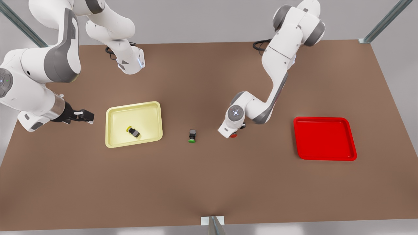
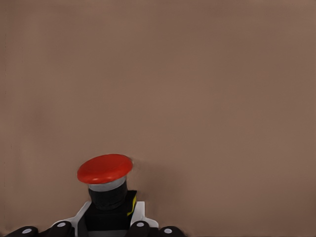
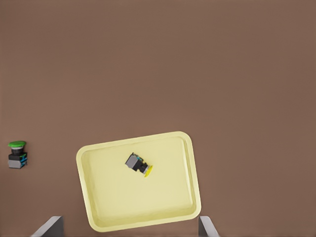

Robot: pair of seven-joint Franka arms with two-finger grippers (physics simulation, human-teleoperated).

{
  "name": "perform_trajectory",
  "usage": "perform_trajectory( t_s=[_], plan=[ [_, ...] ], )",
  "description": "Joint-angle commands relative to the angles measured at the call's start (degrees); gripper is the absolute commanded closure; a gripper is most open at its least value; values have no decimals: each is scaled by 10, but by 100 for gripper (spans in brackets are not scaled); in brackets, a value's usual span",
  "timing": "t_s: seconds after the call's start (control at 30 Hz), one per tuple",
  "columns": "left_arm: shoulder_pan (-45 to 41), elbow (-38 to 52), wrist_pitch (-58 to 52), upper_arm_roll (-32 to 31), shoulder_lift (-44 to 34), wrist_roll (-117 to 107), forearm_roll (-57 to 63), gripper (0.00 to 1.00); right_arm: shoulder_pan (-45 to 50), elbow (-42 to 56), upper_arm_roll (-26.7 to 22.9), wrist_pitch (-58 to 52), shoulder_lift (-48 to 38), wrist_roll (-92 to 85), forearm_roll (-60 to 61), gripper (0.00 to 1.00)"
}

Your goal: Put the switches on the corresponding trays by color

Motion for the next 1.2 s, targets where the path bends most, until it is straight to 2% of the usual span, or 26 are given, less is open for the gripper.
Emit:
perform_trajectory(
  t_s=[0.0, 0.07, 0.13, 0.17, 0.27, 0.47, 0.53, 0.57, 0.6, 0.77, 0.87, 0.93, 0.97, 1.0, 1.03, 1.17],
  plan=[
    [3, -2, -7, 0, -5, 3, -1, 52, 0, 0, 0, 1, 0, 0, 0, 0],
    [65, -12, -63, 2, -41, 34, 1, 52, 0, 0, 0, 0, 0, 0, 0, 0],
    [151, -37, -71, 21, -61, 135, 14, 52, 0, 0, 0, 0, 0, 0, 7, 0],
    [198, -37, -80, 23, -64, 193, 16, 52, 0, 0, 0, 0, 0, 0, 7, 0],
    [271, -37, -95, 57, -63, 330, 29, 52, -1, 0, 0, 0, 0, 0, 7, 0],
    [333, -46, -89, 68, -40, 376, 68, 51, -1, 0, 0, 0, 0, 0, 7, 0],
    [349, -46, -88, 69, -35, 389, 70, 46, 0, -1, 0, 1, 1, 0, 7, 0],
    [358, -44, -88, 69, -32, 402, 71, 19, 0, 0, 0, 1, 1, 0, 7, 0],
    [366, -44, -87, 69, -31, 406, 71, 0, -2, 0, 0, 1, 1, 0, 7, 0],
    [369, -35, -100, 69, -42, 405, 71, 0, -1, 0, 0, 5, 4, 0, 7, 0],
    [342, 68, -216, 38, -104, 402, 65, 0, -1, 0, 0, 9, 4, 0, 7, 0],
    [309, 85, -217, 31, -142, 398, 62, 0, -1, -1, 0, 9, 3, 0, 7, 0],
    [304, 121, -227, -10, -144, 396, 61, 0, -1, -1, 0, 9, 3, 0, 7, 0],
    [295, 150, -257, -13, -151, 396, 29, 0, -1, -1, 0, 9, 4, 0, 7, 0],
    [281, 150, -260, -6, -178, 397, -19, 0, -2, -1, 0, 9, 4, 0, 7, 0],
    [261, 150, -291, -4, -212, 398, -15, 0, -4, -2, 0, 9, 4, 0, 7, 0]
  ],
)
